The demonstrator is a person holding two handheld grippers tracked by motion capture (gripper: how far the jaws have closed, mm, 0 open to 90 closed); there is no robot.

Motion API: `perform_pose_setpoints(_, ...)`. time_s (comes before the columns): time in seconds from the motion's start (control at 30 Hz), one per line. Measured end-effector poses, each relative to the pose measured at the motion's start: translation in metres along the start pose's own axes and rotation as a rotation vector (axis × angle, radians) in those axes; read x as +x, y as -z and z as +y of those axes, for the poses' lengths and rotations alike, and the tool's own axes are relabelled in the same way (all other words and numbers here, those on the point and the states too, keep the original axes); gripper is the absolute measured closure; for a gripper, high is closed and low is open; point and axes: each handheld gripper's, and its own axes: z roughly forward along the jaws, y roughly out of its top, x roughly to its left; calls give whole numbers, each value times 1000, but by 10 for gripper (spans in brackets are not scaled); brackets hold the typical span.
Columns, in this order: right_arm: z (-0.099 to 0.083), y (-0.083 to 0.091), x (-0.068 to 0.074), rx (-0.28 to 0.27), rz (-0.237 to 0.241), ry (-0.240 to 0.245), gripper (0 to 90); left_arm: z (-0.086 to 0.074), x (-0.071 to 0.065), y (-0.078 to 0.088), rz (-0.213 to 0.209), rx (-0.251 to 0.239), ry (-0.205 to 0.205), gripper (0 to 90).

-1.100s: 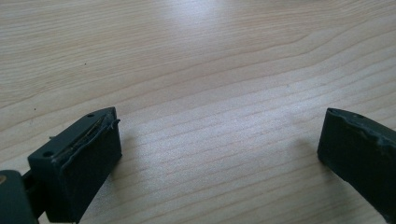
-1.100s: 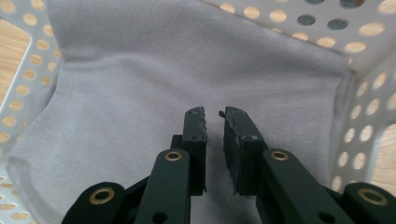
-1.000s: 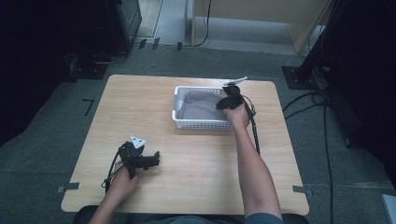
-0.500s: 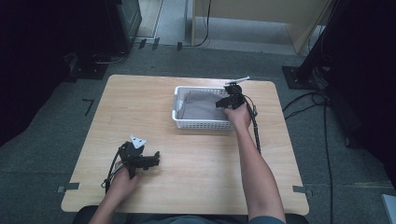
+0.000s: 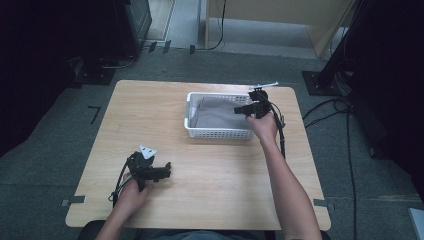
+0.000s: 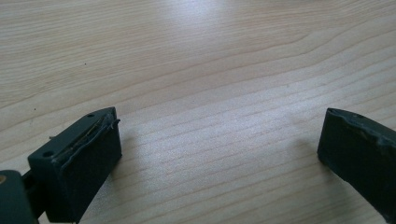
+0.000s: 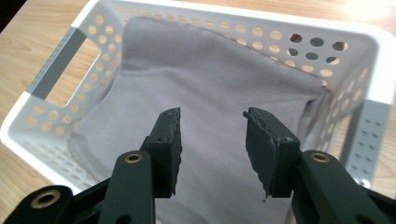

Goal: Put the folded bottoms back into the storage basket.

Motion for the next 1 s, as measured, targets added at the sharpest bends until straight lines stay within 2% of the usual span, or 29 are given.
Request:
perform_pose_setpoints(0.13, -7, 8, 3, -7, -7, 40, 540, 0, 0, 0, 0, 0, 0, 0)
perform_pose_setpoints(0.3, -15, 15, 7, 8, 17, 64, 521, 0, 0, 0, 0, 0, 0, 0)
perform_pose_setpoints(0.37, -20, 19, 10, -7, 35, 77, 521, 0, 0, 0, 0, 0, 0, 0)
perform_pose_setpoints(0.6, -32, 30, 18, -34, 58, 106, 519, 0, 0, 0, 0, 0, 0, 0)
perform_pose_setpoints(0.73, -41, 35, 21, -26, 61, 129, 512, 0, 0, 0, 0, 0, 0, 0)
perform_pose_setpoints(0.9, -52, 41, 22, -39, 70, 128, 512, 0, 0, 0, 1, 0, 0, 0)
perform_pose_setpoints(1.0, -61, 44, 24, -37, 72, 145, 511, 0, 0, 0, 1, 0, 1, 0)
